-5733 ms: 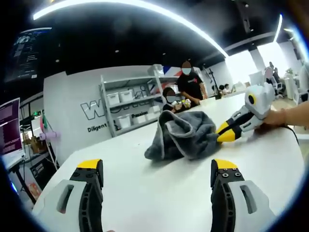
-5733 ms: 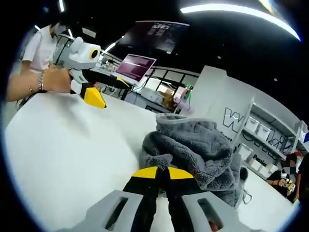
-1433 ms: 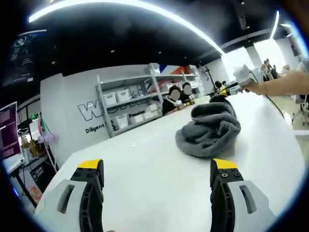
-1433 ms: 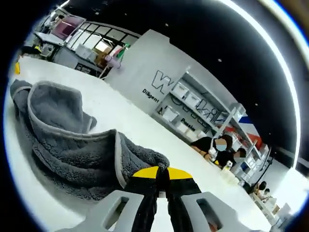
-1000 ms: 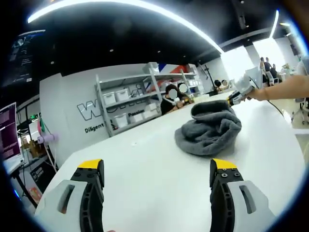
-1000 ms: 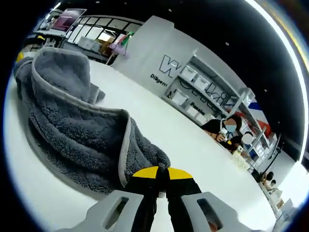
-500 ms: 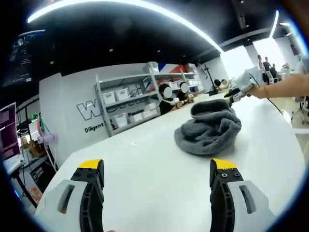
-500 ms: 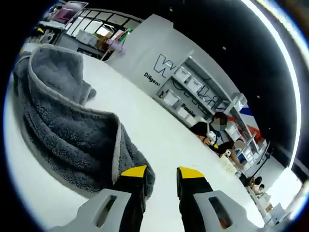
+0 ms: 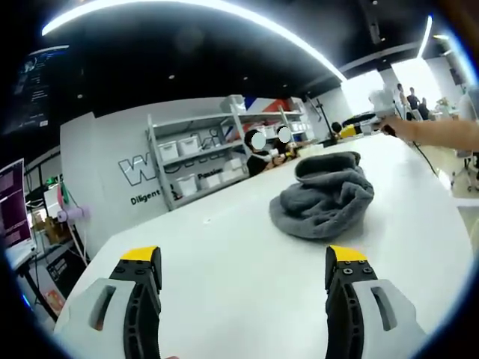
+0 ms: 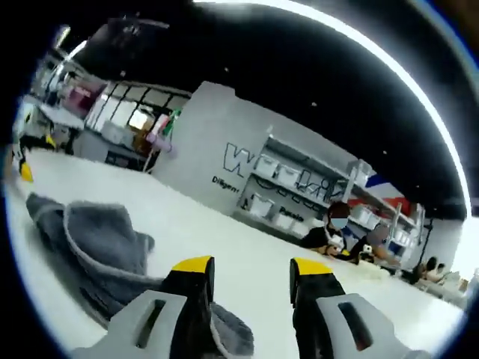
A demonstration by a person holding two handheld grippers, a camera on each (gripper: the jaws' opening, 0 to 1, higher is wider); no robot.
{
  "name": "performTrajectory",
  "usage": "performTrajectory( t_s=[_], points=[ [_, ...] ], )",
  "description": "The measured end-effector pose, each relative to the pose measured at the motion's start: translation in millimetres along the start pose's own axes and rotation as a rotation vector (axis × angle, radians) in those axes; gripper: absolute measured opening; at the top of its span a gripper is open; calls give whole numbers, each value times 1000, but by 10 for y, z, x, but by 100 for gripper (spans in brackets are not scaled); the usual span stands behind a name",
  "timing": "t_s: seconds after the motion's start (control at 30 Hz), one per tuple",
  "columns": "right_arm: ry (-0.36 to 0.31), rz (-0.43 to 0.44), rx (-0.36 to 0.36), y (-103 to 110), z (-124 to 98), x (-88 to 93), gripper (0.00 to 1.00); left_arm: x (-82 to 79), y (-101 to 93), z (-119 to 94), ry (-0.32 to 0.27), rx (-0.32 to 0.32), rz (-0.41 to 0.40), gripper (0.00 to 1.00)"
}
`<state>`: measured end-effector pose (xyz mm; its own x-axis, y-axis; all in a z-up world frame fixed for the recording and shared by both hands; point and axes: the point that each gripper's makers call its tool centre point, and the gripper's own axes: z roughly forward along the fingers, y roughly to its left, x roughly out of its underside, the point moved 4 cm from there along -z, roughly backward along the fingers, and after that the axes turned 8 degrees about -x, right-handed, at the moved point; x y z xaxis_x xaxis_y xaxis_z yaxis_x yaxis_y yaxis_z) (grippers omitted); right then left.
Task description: Fold the towel on the table until its edges align and the towel forms a compact rectangular stack.
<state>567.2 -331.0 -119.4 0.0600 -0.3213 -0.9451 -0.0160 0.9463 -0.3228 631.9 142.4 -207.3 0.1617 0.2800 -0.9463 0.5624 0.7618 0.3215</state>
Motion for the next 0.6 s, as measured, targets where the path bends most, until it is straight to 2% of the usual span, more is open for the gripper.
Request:
performTrajectory(
  t_s=[0.07, 0.1, 0.13, 0.17, 0.27, 0.3, 0.33, 0.4, 0.6],
  points=[
    [-32, 47, 4, 45, -84, -42, 43, 4, -3, -1, 3, 1, 2, 89],
    [-31, 37, -1, 80, -120, -34, 48, 6, -6, -2, 4, 2, 4, 89],
    [-34, 39, -2, 102, -131, -32, 55, 6, -7, -2, 4, 3, 5, 89],
    [-56, 57, -11, 191, -168, -29, 67, 5, -12, -3, 5, 4, 8, 89],
    [-83, 85, -112, 559, -241, 46, 92, 4, -12, -11, 5, 0, 9, 89],
    [-85, 95, -129, 643, -259, 74, 97, 4, -7, -15, 5, -2, 7, 89],
    [-88, 103, -152, 756, -283, 112, 100, 2, 1, -19, 3, -4, 2, 89],
    [-82, 125, -182, 892, -324, 174, 98, -9, 2, -23, -4, -3, -5, 89],
    [-114, 133, -182, 1070, -399, 273, 99, -12, -8, -23, -4, 1, 1, 89]
  ],
)
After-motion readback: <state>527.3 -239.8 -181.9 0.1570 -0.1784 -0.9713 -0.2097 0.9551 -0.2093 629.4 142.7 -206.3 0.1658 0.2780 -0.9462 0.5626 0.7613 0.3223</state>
